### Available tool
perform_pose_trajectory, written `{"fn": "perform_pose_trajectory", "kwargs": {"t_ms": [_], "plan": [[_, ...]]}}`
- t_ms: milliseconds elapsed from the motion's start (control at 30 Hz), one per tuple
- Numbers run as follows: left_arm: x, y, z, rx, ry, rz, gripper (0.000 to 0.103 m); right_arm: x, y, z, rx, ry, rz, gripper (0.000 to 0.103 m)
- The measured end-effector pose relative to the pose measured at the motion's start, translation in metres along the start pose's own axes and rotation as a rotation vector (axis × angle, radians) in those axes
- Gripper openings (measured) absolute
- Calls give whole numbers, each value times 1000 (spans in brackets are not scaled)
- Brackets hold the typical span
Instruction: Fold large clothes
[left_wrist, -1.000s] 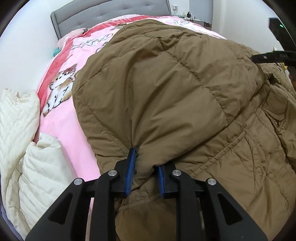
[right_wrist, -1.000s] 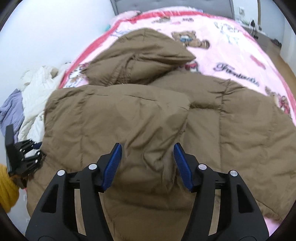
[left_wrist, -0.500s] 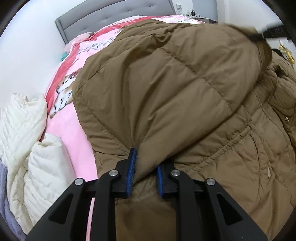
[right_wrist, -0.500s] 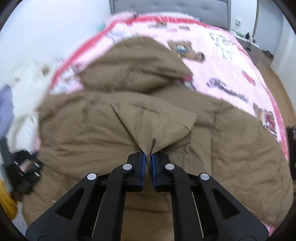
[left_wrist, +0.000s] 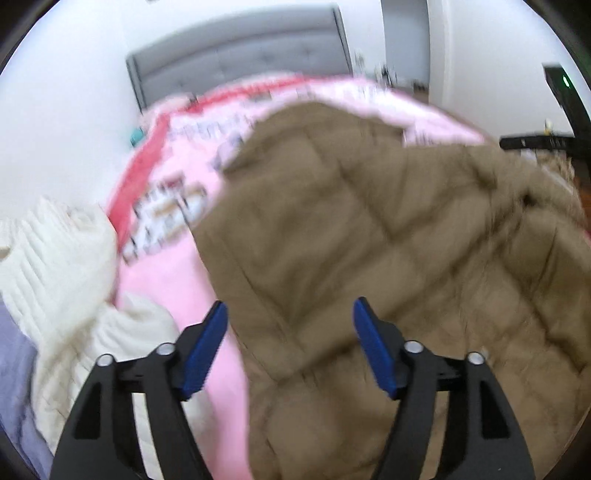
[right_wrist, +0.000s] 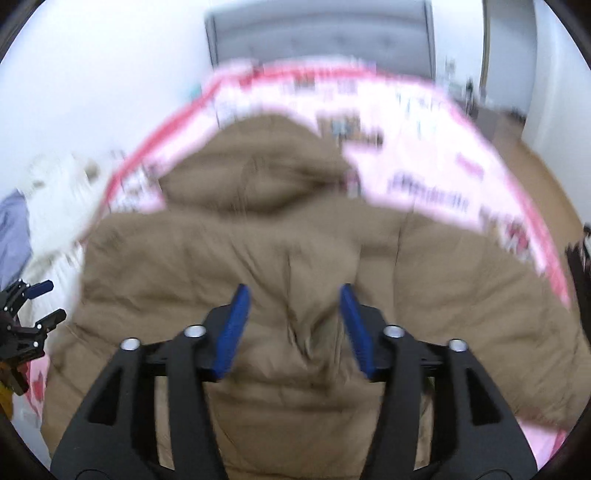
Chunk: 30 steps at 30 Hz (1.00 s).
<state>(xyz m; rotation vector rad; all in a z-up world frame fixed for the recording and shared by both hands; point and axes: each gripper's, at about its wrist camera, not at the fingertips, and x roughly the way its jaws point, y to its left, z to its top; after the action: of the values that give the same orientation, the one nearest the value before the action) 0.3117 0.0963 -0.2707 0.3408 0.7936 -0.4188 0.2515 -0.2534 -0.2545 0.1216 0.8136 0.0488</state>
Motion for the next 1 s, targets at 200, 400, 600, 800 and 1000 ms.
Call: {"fn": "perform_pose_trajectory", "kwargs": {"t_ms": [200, 400, 600, 800, 1000], "plan": [[45, 29, 63, -157, -27, -77, 79, 30, 32, 35, -60, -59, 38, 78], [112, 25, 83, -349, 37, -122, 80, 93, 57, 31, -10, 7, 71, 79], [145, 12, 63, -336, 119, -143, 97, 120, 62, -1, -50, 69, 21, 95], [151, 4, 51, -211, 141, -112, 98, 123, 59, -19, -152, 111, -25, 95], [148, 23, 44, -288, 131, -145, 98, 120, 26, -23, -81, 131, -38, 95]]}}
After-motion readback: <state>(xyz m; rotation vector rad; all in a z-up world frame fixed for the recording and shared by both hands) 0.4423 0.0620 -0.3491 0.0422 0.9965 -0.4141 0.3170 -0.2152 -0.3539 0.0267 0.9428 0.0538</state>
